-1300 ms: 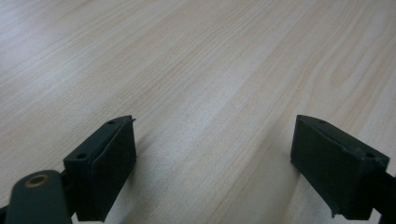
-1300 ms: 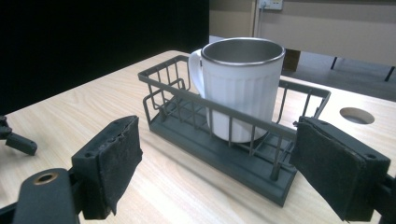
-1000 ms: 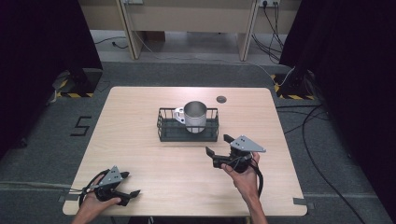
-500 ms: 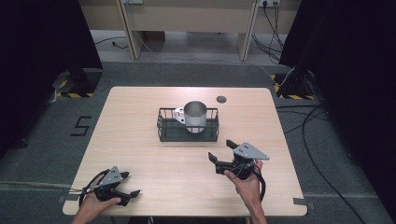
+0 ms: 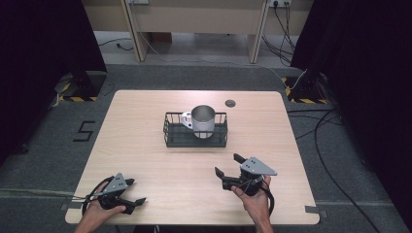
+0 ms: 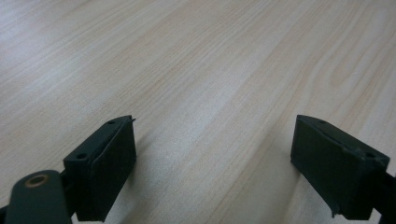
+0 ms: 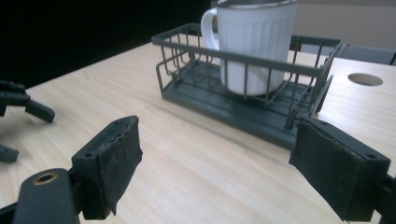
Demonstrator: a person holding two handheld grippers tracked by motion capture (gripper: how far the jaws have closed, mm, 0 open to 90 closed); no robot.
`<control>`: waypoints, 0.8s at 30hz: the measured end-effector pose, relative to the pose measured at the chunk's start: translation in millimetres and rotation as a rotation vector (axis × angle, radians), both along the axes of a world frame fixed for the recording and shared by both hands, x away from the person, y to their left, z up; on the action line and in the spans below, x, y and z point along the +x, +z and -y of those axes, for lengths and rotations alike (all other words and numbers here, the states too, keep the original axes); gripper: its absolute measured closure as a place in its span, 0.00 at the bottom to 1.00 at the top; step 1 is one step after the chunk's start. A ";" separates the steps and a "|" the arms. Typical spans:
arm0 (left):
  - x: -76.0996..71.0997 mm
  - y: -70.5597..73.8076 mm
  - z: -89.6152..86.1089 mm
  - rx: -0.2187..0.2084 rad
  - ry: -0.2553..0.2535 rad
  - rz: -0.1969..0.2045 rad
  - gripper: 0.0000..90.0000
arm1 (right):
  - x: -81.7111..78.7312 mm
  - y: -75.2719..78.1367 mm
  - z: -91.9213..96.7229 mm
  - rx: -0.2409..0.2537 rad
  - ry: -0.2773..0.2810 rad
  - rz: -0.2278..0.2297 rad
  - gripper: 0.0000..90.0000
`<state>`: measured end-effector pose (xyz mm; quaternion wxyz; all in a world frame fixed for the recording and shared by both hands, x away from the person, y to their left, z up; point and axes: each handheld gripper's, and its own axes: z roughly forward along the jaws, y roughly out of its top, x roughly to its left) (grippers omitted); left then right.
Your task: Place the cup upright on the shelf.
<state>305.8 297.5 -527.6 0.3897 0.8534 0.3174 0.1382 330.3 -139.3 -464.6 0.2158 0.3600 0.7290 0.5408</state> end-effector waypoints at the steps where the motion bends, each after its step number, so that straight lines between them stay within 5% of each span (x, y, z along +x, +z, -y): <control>1: 0.0 -0.1 0.1 -0.001 0.001 0.001 0.15 | -2.0 -1.6 0.6 -0.004 -0.002 -0.001 0.17; 24: -0.3 -0.1 -0.1 -0.001 -0.001 0.001 0.15 | -25.8 -32.1 21.9 -0.033 -0.027 -0.078 0.17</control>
